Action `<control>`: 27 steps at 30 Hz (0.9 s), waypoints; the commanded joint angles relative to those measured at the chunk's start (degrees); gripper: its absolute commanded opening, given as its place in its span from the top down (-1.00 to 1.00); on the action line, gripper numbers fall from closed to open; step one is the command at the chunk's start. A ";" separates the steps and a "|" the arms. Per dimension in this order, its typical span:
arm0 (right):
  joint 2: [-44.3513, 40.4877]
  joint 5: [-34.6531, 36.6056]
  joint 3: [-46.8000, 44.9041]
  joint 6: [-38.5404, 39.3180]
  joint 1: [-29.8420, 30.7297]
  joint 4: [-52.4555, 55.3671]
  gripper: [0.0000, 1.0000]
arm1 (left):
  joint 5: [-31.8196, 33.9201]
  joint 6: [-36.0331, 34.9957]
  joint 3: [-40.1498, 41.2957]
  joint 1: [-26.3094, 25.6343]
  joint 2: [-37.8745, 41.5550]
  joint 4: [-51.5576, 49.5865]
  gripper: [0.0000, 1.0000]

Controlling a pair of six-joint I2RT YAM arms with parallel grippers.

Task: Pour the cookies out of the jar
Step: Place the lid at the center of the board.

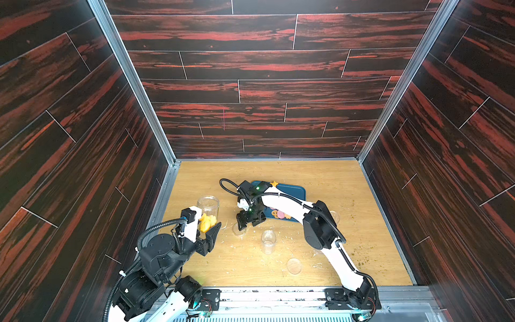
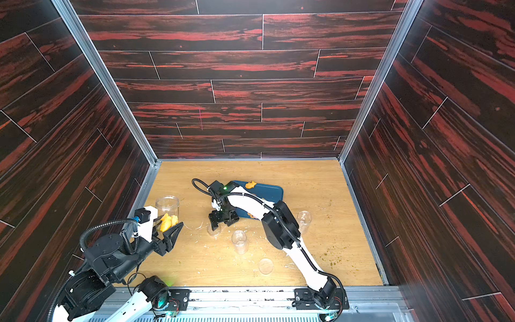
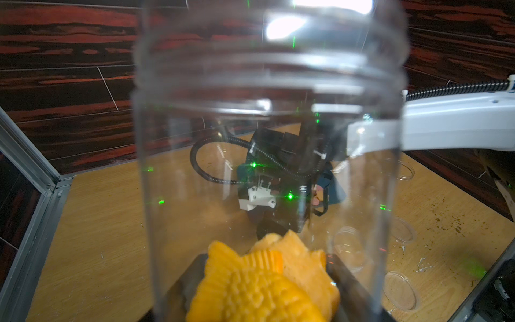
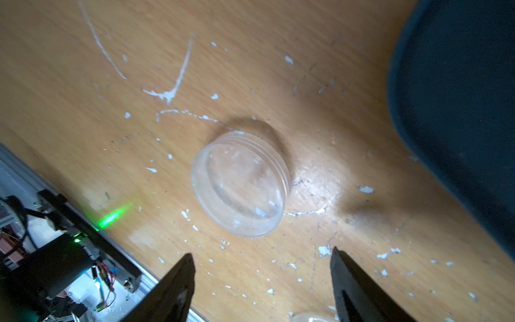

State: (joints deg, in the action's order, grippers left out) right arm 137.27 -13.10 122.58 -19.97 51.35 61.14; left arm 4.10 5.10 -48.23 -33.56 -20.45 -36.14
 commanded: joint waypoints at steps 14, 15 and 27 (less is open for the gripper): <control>-10.87 -2.15 4.66 -3.83 -5.89 1.66 -0.60 | 1.09 0.29 -0.46 -0.10 0.84 2.30 -0.08; -11.71 -2.17 4.76 -4.07 -6.42 1.26 -0.60 | 1.00 0.44 -0.29 -0.11 0.84 2.46 -0.08; -22.11 2.97 2.21 -3.70 -9.26 0.32 -0.60 | 0.52 0.89 -1.50 -0.11 -2.95 2.67 -0.08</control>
State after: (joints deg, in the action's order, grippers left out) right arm 120.20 -12.40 126.02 -23.55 42.41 60.80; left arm 4.71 4.99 -48.23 -33.56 -21.39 -35.81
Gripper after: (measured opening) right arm 0.799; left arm 0.674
